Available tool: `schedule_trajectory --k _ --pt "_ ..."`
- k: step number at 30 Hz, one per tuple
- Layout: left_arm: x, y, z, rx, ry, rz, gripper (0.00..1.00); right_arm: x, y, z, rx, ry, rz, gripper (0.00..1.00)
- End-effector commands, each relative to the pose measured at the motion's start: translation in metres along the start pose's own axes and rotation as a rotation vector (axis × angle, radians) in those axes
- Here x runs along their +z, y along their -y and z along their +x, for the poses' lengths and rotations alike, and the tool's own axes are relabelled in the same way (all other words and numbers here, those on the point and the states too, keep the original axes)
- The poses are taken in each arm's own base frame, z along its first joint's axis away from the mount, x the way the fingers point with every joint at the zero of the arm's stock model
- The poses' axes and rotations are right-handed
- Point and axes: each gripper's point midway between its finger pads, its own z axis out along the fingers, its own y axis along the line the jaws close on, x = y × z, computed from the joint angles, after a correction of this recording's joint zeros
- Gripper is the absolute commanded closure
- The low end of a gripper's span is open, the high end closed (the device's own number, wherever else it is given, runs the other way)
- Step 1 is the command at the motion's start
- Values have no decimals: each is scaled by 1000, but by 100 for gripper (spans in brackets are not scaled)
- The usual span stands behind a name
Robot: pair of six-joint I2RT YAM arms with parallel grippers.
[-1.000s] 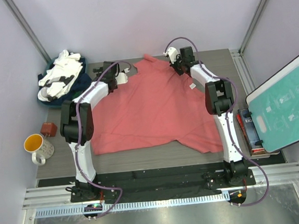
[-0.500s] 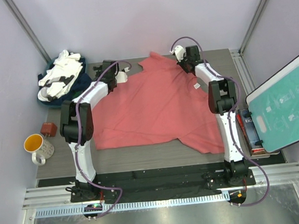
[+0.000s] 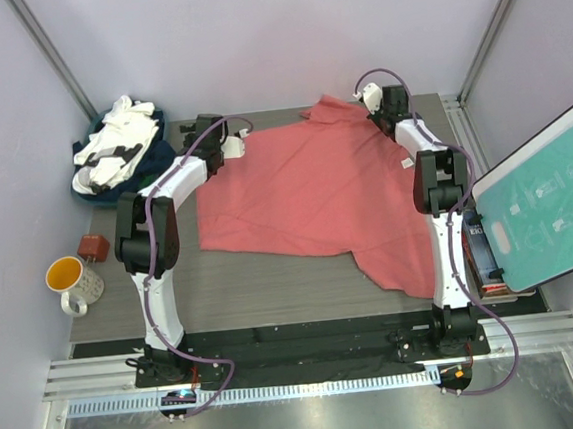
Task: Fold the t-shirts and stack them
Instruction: Flatten out the tshirt
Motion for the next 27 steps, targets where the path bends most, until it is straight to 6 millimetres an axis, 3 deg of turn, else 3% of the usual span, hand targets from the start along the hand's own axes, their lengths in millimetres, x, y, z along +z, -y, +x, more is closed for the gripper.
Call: schedule_trajectory --k 1,3,4,6,7,10,11,13,14,15,16,17,18,19,20,21,22,23,25,26,27 --pt "-19 -33 7 -37 20 -86 21 -5 13 21 -23 -69 39 99" --pt "-21 -31 6 -47 38 -82 21 -10 17 11 -16 -41 39 95" --pt "-21 -30 4 -55 49 -81 20 -19 26 -1 1 -16 47 79" --pt "-26 -26 1 -71 85 -70 16 -28 33 -16 13 22 50 59" --pt "-27 -24 1 -81 95 -65 14 -34 38 -21 17 33 53 39" --pt "-33 -17 0 -121 123 -49 12 -68 54 -50 29 96 72 18" --pt "-34 -11 -1 -126 133 -27 12 -90 60 -61 29 123 74 13" --pt "-40 -6 -4 -153 174 1 12 -113 61 -72 23 156 59 6" --pt "-43 -1 -5 -152 192 21 12 -139 65 -78 8 175 60 5" --pt "-52 -5 -3 -161 214 22 15 -151 64 -76 -1 172 55 6" --pt "-56 6 -5 -149 241 66 19 -165 55 -79 -18 194 8 5" --pt "-59 19 -12 -132 298 113 20 -169 37 -60 -46 156 -38 5" --pt "-64 26 -14 -116 333 142 20 -197 42 -66 -64 179 -33 6" --pt "-75 35 -12 -73 363 178 20 -208 28 -55 -90 157 -83 6" --pt "-80 56 -20 -38 431 237 20 -210 3 -25 -112 99 -145 6" --pt "-84 66 -20 -13 459 267 19 -236 6 -25 -164 117 -139 6" --pt "-95 79 -19 16 494 311 19 -244 -10 -6 -196 81 -192 7" --pt "-101 98 -26 75 559 356 20 -250 -35 25 -228 29 -255 7" --pt "-109 123 -26 128 603 438 19 -281 -45 43 -306 30 -273 8" --pt "-111 133 -27 167 624 467 19 -288 -68 69 -339 -4 -337 9" --pt "-113 140 -33 181 662 495 19 -296 -76 79 -376 -6 -355 9"
